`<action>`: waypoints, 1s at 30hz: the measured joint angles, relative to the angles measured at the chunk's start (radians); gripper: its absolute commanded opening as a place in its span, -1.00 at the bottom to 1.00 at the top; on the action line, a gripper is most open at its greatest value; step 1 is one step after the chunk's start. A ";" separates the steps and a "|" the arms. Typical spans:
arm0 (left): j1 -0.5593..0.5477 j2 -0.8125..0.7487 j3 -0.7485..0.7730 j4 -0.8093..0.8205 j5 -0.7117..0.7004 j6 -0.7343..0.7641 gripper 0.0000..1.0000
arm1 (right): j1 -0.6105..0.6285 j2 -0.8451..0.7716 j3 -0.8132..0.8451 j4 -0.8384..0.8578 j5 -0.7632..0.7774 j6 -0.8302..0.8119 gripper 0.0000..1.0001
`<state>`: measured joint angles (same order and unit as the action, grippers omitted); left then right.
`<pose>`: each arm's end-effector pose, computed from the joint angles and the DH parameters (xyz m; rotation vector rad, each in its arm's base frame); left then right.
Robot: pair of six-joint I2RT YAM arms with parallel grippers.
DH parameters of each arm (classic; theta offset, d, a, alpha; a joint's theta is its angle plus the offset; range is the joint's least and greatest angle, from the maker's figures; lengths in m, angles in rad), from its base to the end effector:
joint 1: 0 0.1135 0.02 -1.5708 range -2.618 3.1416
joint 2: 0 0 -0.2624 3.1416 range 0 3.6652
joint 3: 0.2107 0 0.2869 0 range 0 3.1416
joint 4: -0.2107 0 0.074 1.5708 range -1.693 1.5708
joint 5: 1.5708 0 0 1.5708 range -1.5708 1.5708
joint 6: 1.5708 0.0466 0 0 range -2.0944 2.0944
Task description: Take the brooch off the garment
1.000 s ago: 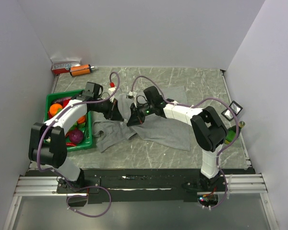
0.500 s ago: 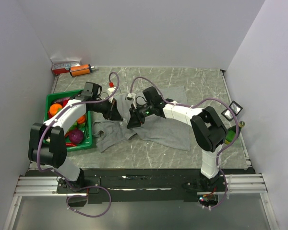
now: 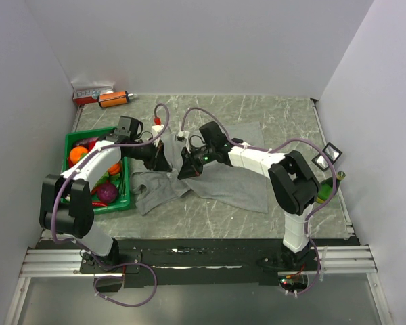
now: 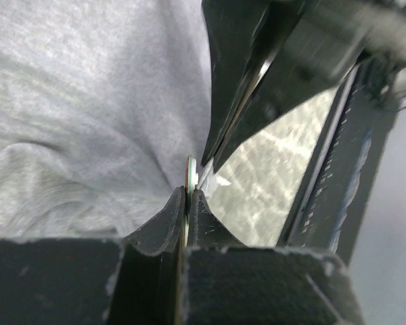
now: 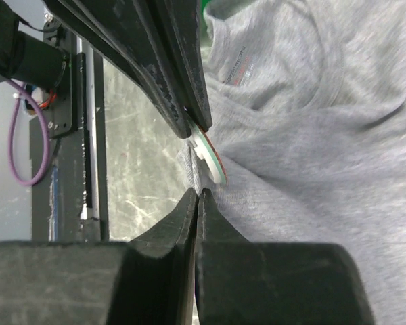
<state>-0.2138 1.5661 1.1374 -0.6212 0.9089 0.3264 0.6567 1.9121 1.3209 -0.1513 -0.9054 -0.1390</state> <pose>0.3342 -0.1102 0.2248 0.9250 2.1905 -1.1148 0.3340 0.3037 0.1847 -1.3120 1.8833 1.3079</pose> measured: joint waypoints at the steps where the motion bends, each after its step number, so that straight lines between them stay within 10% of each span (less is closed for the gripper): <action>1: -0.001 0.000 0.000 -0.011 -0.010 0.021 -0.99 | -0.002 0.000 0.004 -0.003 0.003 -0.006 -1.00; 7: -0.018 0.011 0.032 -0.085 -0.035 0.116 -0.99 | -0.021 0.000 0.029 -0.029 0.010 -0.030 -0.99; 12: -0.040 0.023 0.061 -0.091 -0.034 0.129 -0.98 | -0.039 0.000 0.029 -0.046 -0.007 -0.047 -0.10; 15: -0.043 0.023 0.070 -0.105 -0.035 0.129 -0.99 | -0.040 0.000 0.029 -0.040 -0.035 -0.032 0.07; 30: -0.043 0.085 0.113 -0.123 -0.001 0.114 -0.99 | -0.039 0.019 0.071 0.061 -0.129 0.116 0.04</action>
<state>-0.2569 1.6512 1.2503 -0.7444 0.9077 0.4404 0.6174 1.9316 1.3914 -0.0898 -1.0340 -0.0227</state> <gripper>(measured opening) 0.032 0.550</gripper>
